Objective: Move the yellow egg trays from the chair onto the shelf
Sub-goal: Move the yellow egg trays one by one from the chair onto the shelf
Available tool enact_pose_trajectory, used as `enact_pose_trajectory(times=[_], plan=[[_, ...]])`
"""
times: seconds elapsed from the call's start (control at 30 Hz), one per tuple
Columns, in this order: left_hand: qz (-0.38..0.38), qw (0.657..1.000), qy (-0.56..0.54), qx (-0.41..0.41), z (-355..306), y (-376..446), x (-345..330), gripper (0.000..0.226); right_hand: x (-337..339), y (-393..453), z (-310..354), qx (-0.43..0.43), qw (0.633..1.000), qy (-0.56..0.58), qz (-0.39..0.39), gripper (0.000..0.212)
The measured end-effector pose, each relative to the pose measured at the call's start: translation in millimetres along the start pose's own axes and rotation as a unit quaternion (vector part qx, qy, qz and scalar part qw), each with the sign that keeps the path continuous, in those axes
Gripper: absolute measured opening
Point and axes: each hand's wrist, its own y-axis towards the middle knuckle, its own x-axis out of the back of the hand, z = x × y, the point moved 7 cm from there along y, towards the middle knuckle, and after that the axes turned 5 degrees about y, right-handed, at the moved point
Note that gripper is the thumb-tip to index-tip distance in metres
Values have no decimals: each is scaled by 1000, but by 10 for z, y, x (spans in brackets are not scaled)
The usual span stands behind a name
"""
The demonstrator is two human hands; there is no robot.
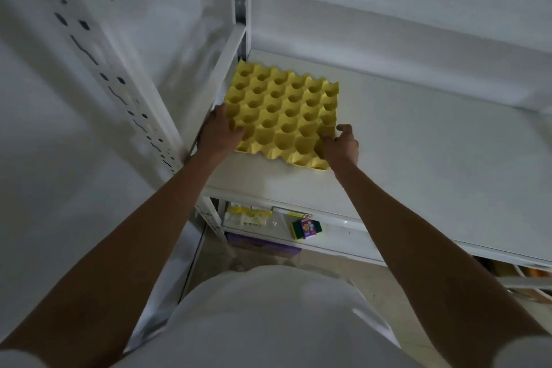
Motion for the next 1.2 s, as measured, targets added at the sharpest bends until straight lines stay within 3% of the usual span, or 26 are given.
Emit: enact_pose_trajectory(times=[0.13,0.27,0.43,0.6,0.73,0.87,0.93,1.1,1.2], plan=[[-30,999,41,3,-25,-134,-37,83,126,-12,-35,39,998,-50,-1,59],[-65,990,123,-16,-64,-432,-70,87,431,-102,113,207,970,-115,-60,54],[-94,979,181,11,-208,-1039,-200,78,584,-479,418,462,865,-192,-32,38],[-138,976,139,94,-450,-1986,-429,74,530,-1240,303,591,782,-188,56,41],[-207,954,111,187,-493,-3309,-867,70,392,-2186,-342,679,692,-186,162,39],[-140,923,106,343,-117,-4833,-1605,73,240,-3064,-1235,680,606,-264,316,45],[-89,897,70,428,142,-5544,-1944,74,205,-3404,-1632,651,582,-303,382,49],[0,805,-83,587,433,-6967,-2688,64,185,-3984,-2388,523,601,-336,503,58],[33,800,-79,594,357,-7422,-2938,59,217,-4293,-2746,452,573,-379,569,69]])
